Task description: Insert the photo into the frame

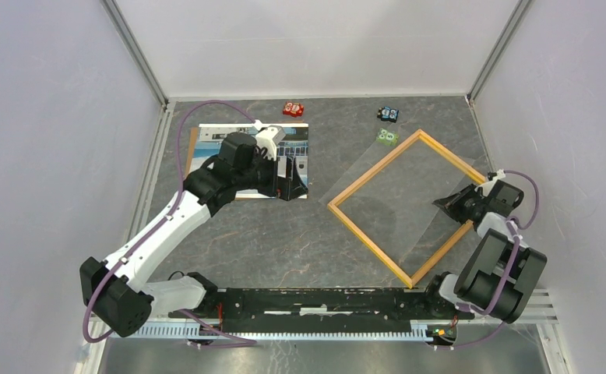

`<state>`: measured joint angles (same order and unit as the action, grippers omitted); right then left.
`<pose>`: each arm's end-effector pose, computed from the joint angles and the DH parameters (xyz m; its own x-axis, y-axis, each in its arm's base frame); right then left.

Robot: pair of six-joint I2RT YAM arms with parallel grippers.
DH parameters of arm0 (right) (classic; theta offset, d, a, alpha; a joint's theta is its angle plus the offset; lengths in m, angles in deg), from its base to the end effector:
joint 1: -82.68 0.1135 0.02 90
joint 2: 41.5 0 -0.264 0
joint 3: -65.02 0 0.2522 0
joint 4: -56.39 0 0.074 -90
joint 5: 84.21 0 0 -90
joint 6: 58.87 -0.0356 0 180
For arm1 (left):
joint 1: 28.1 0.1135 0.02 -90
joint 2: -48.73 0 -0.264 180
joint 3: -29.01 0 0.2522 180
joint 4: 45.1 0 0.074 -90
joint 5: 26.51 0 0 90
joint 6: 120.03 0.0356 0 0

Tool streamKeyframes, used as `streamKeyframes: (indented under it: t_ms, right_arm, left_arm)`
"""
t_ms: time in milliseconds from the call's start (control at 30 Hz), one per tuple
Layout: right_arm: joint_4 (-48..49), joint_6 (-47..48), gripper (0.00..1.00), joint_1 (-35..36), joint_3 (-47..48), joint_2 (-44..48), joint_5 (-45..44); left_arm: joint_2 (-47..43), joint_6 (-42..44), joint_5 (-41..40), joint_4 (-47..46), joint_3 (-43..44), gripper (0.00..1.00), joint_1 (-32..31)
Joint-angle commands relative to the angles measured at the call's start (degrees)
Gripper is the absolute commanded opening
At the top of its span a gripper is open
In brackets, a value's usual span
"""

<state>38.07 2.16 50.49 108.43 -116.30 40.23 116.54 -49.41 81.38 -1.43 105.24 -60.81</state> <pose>0.2078 -0.1070 0.1581 -0.5019 0.7879 -0.3568 0.4263 0.5842 0.6906 0.2111 -0.1486 0.3326 -0.6988 0.0735 -0.7115 0.5231 0.7310 -0.4382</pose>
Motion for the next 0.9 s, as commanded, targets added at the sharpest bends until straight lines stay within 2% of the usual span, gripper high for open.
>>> streamKeyframes:
  t_ms: [0, 300, 867]
  right_arm:
    - [-3.52, 4.17, 0.0, -2.28, 1.0, 2.4, -0.76]
    - [-5.86, 6.68, 0.0, -6.0, -0.37, 4.15, -1.12]
    - [-10.36, 9.76, 0.0, -8.27, -0.47, 5.99, -3.57]
  left_arm:
    - [-1.61, 3.69, -1.18, -0.92, -0.16, 1.0, -1.29]
    - [-1.94, 4.26, -2.34, -0.56, -0.08, 1.0, -2.42]
    - [-1.62, 4.43, -2.34, -0.51, -0.16, 1.0, -3.68]
